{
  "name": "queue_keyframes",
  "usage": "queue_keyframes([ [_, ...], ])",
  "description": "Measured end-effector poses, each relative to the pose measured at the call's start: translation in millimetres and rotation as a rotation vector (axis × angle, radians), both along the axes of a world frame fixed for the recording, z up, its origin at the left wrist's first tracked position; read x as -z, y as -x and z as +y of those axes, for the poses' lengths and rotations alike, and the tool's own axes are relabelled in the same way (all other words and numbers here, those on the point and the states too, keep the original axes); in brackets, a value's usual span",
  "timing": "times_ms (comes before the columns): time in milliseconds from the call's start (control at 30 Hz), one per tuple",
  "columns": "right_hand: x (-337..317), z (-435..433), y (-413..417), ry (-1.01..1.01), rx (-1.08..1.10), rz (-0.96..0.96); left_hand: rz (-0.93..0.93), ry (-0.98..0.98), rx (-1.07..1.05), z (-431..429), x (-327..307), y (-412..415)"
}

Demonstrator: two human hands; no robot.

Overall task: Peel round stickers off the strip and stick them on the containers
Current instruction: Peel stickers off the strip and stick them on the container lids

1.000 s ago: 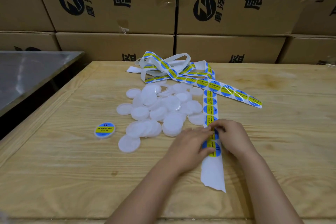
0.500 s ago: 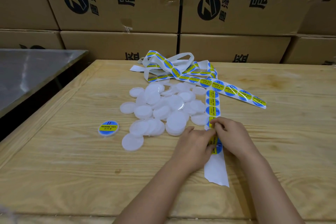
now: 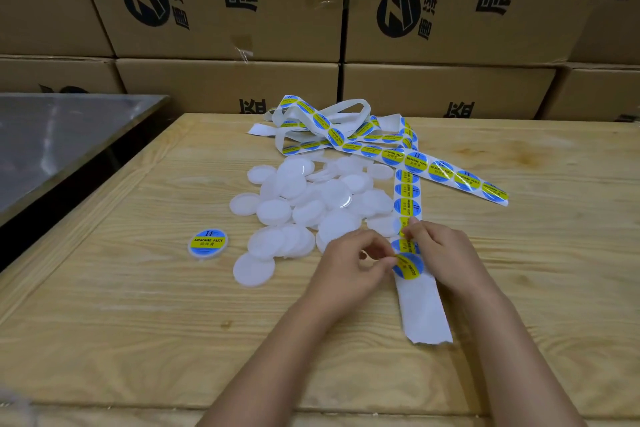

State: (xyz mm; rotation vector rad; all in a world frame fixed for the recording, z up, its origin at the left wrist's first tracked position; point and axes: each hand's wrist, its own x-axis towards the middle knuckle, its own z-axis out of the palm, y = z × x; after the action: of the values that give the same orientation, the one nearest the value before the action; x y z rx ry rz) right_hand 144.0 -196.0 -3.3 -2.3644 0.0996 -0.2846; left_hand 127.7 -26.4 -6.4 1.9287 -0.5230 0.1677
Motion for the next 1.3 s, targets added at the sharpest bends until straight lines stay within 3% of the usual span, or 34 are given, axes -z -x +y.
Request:
queue_keyframes([
  [200,-2.2,-2.9,0.0,-0.011,-0.043,0.049,0.179,0.319,-0.137,15.1,-11.7,-9.0],
  [300,-10.0,7.5,2.9,-0.272,-0.035,-0.115,0.216,0.403,-0.193,24.5,-15.2,-14.6],
  [400,-18.2,22.5,5.8,-0.559,-0.165,-0.137,0.257,0.411,-0.241,29.0,-15.0,-17.9],
  [633,-8.6,37.9,3.1,-0.574,-0.147,-0.099,0.247,0.345,-0.274,28.9,-5.9,-21.9],
  [800,-6.9,36.9,2.1,-0.621,-0.039,-0.165,-0.08,-0.043,-0.454,33.6,5.0,-23.2],
  [900,-7.6,34.9,1.4,-0.65,0.015,-0.17,-0.194,-0.461,-0.384,37.6,13.5,-26.5],
  [967,-7.6,34.3,1.0,-0.659,0.026,-0.164,-0.204,-0.563,-0.352,38.8,18.8,-27.5],
  [1200,-9.8,38.4,2.8,-0.707,0.035,-0.183,-0.176,-0.134,-0.408,38.4,6.8,-27.6],
  [1300,-11.7,39.8,3.0,-0.789,0.04,-0.156,0.012,0.227,-0.365,37.4,-2.3,-24.6],
])
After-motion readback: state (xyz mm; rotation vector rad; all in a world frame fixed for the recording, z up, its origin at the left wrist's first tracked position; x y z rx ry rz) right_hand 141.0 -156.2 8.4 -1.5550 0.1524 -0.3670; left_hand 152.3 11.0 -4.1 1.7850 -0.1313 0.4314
